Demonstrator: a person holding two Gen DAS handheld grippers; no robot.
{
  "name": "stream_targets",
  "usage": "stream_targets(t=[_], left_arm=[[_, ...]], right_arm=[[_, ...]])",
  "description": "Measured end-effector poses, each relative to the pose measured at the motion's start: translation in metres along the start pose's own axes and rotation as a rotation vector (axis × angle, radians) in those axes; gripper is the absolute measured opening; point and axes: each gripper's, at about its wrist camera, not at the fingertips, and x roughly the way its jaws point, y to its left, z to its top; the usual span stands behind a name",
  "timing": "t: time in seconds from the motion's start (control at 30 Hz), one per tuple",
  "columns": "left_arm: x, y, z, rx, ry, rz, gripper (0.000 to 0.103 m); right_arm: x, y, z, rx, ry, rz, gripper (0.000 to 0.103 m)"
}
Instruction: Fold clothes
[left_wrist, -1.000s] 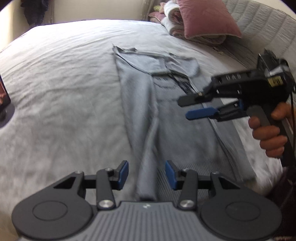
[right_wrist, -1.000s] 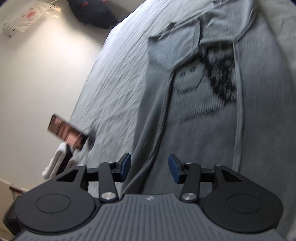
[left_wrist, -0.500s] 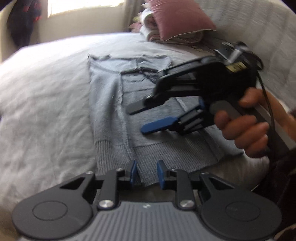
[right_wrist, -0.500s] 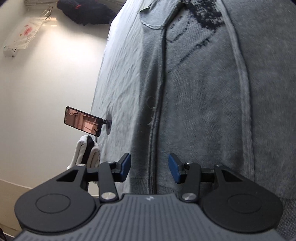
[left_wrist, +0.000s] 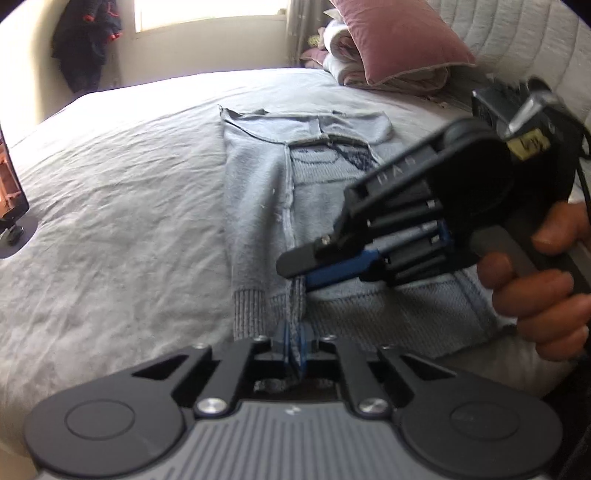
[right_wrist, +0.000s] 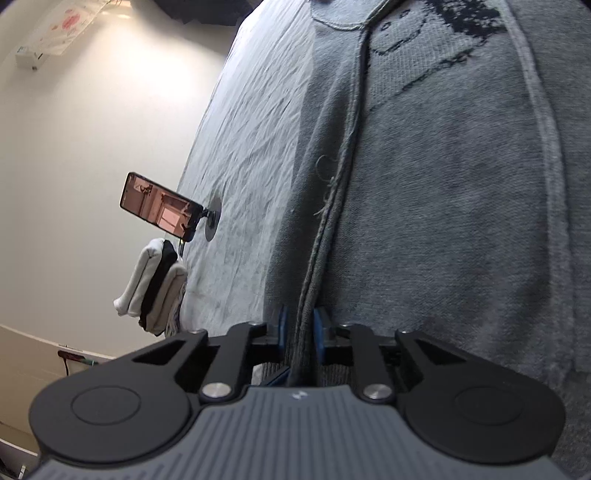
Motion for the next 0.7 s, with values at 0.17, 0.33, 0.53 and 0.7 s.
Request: stream_targets(t=[0.17, 0.33, 0.53, 0.7], left_arm=[[-0.018, -0.006, 0.004, 0.027, -0.045, -0.067, 0.005], [-0.021, -0.019, 0.005, 0.097, -0.020, -0.116, 0.005], [-0.016, -0.018, 0.010, 0.106, 0.046, -0.171, 0.017], [-0.010, -0.001, 0.019, 0.051, 0.044, -0.184, 0.026]], right_arm=[[-0.012, -0.001, 0.006, 0.021, -0.023, 0.019, 0.024], [-0.016, -0.003, 0.013, 0.014, -0.049, 0.012, 0.024], [-0.008, 0.007, 0.009, -0.121, -0.034, -0.149, 0.013], [-0.013, 0.001, 0.007, -0.132, -0.019, -0.154, 0.011]])
